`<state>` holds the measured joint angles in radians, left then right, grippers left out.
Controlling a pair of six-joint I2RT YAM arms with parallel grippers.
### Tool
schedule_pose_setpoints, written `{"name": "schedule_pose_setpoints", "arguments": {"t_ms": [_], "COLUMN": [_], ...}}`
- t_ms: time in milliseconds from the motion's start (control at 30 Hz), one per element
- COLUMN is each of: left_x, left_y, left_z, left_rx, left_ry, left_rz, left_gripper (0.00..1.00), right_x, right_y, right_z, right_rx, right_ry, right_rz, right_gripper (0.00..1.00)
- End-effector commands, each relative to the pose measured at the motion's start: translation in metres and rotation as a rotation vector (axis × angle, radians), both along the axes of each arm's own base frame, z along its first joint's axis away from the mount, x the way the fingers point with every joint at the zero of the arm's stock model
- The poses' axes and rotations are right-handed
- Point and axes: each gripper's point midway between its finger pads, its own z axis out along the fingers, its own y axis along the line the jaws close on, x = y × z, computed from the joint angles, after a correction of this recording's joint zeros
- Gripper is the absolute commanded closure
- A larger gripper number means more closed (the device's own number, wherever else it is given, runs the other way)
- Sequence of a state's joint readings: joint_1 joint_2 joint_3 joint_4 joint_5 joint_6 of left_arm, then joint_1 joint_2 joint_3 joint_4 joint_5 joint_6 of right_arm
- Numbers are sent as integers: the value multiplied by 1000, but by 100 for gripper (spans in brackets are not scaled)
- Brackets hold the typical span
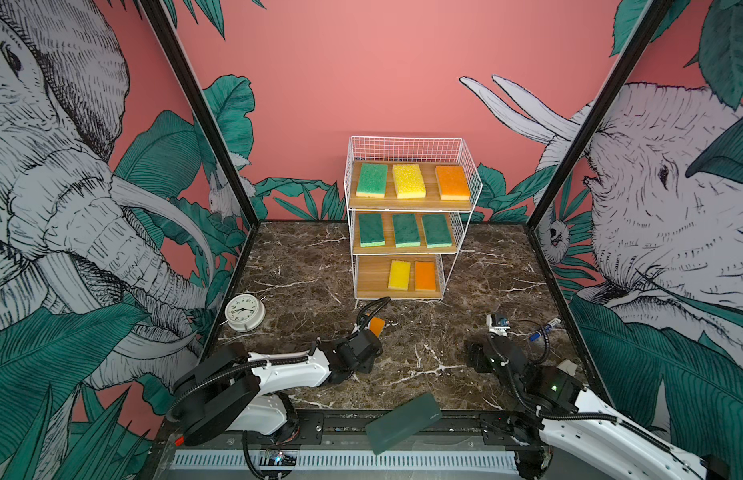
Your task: Place and organize the cleaning sponges onto the shelf
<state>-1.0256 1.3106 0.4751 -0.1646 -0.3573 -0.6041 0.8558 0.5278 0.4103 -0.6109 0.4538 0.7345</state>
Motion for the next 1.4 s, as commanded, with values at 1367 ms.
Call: {"name": "schedule_pose_setpoints", "arguments": {"t_ms": [1367], "left_x": [122], "left_y": [-37], "left_z": [71], "left_rx": [-94], "left_ry": [-112], "left_rz": [415], "left_gripper": [30], "right_x": [6], "right_y": [14], "right_z": [-9], "right_rx": [1], "right_ry": [-51], "right_rz": [74], "right_gripper": [22]}}
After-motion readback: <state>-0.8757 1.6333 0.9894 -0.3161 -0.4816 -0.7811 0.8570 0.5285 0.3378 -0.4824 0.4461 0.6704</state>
